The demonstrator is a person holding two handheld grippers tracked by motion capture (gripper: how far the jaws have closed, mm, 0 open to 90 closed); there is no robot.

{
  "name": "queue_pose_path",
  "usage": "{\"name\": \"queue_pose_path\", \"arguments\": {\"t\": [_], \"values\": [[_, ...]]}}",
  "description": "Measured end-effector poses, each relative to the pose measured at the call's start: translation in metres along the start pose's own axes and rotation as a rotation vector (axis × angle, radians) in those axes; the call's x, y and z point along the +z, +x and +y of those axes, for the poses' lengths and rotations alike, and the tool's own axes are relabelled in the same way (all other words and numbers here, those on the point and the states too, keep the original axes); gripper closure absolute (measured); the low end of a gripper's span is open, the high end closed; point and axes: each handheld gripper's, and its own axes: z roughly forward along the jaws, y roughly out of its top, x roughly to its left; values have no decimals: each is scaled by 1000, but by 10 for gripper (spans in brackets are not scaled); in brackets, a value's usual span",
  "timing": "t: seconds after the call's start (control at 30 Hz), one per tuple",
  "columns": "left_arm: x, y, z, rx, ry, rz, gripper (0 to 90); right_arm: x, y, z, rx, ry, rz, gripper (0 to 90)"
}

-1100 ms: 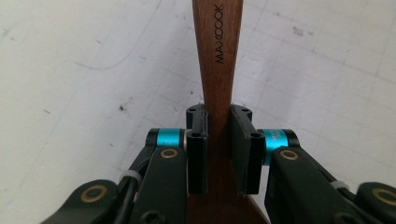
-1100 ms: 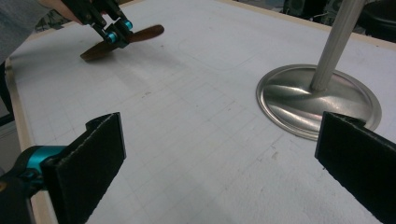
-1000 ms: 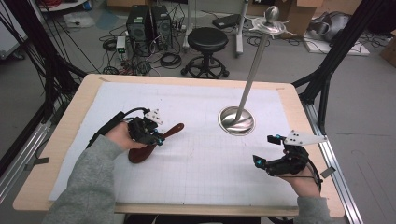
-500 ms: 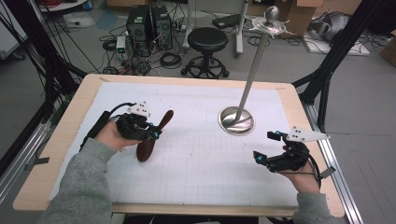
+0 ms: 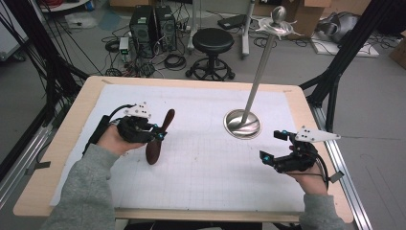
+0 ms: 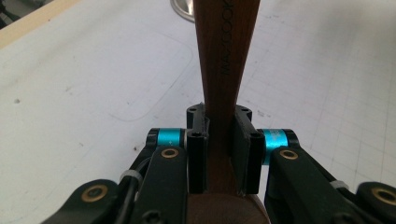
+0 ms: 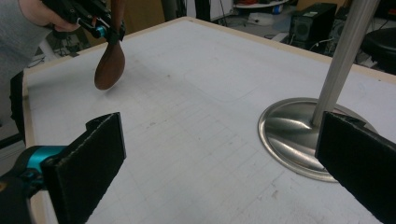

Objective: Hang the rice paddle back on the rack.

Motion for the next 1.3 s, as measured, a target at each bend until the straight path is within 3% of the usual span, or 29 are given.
{"name": "queue_pose_path", "arguments": {"t": [0.37,0.57,0.67,1.0,1.3], "values": [[0,-1,21,50,-67,-43,774,-1,-2,3,2,-23,7,4],[-2,4,39,45,-104,-60,775,-3,-1,4,6,-32,11,4],[-4,11,46,15,-147,-74,775,-3,-2,4,2,-37,10,5],[3,27,63,2,-144,-85,775,-5,-3,5,4,-48,21,5],[13,32,80,-3,-145,-94,775,-5,-6,6,12,-56,28,4]]}}
